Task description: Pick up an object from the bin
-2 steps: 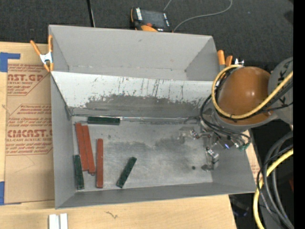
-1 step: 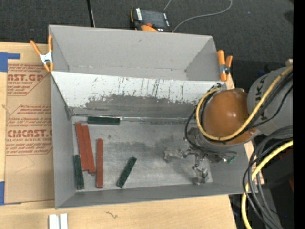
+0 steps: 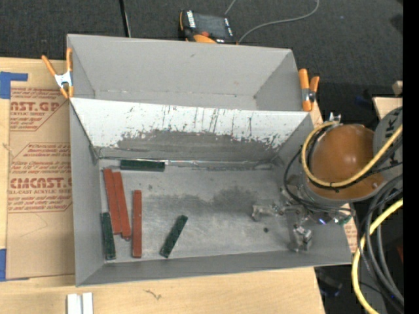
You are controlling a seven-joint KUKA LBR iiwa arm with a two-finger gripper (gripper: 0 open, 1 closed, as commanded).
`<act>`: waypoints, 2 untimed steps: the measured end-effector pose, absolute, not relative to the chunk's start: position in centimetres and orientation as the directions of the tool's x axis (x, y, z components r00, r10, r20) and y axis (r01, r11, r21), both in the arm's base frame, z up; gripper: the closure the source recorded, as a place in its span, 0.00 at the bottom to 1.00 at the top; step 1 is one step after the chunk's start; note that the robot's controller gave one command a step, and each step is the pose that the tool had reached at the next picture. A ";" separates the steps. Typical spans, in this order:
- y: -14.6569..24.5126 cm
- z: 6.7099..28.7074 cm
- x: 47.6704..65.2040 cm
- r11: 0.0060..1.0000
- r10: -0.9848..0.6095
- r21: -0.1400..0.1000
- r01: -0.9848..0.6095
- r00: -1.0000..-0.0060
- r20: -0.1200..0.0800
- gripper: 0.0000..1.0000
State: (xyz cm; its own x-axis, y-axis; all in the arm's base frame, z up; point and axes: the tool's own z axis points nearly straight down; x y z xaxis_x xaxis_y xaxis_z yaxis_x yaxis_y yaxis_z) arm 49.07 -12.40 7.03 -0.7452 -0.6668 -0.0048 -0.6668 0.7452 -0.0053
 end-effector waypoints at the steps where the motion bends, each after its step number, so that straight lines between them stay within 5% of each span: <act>1: -1.1 7.0 54.7 0.657 -0.754 0.000 -0.754 -0.657 -0.008 0.00; 2: -1.6 7.0 54.5 0.663 -0.749 0.001 -0.749 -0.663 -0.003 1.00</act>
Offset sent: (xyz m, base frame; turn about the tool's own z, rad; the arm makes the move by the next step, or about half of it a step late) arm 0.0547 0.1065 -0.0003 -0.1162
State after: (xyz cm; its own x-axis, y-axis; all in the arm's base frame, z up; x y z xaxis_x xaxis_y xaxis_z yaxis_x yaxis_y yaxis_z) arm 54.55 -1.56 6.96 -0.6631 -0.7485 -0.0031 -0.7485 0.6631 0.0012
